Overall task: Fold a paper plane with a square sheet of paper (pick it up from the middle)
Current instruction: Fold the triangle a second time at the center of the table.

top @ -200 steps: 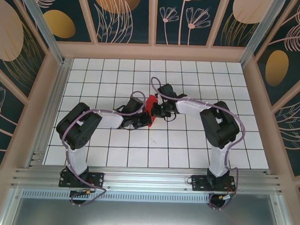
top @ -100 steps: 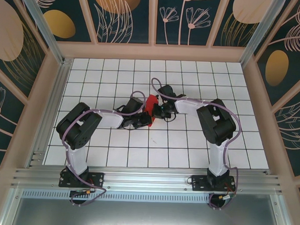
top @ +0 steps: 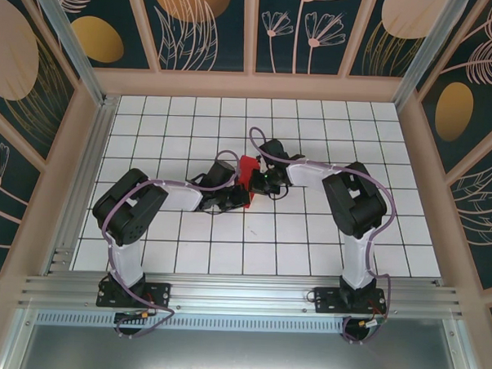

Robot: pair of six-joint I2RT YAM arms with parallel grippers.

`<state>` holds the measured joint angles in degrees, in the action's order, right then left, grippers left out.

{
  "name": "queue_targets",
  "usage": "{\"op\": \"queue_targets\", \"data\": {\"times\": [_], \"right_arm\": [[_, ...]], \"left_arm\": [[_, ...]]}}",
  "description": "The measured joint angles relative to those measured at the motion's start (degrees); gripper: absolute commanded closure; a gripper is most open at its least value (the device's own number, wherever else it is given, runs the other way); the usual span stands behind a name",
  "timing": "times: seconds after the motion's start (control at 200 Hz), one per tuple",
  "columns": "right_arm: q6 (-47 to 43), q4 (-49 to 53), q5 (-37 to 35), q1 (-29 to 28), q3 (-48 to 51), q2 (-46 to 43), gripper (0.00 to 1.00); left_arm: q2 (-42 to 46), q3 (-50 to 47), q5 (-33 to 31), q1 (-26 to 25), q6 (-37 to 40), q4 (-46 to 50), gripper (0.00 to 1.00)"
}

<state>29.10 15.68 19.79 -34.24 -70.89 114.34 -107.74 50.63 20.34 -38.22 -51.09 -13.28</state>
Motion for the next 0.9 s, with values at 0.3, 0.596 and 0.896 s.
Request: {"op": "queue_targets", "data": {"times": [0.3, 0.596, 0.896], "right_arm": [[0.02, 0.04, 0.00, 0.00, -0.09, 0.09, 0.93], [0.04, 0.04, 0.00, 0.00, -0.11, 0.11, 0.93], [0.17, 0.31, -0.02, 0.00, -0.33, 0.22, 0.93]], "left_arm": [[0.59, -0.59, -0.37, -0.76, 0.02, 0.04, 0.93], [1.75, -1.88, -0.17, -1.55, 0.00, 0.31, 0.92], [2.27, -2.51, -0.20, -1.88, 0.00, 0.42, 0.91]]}}
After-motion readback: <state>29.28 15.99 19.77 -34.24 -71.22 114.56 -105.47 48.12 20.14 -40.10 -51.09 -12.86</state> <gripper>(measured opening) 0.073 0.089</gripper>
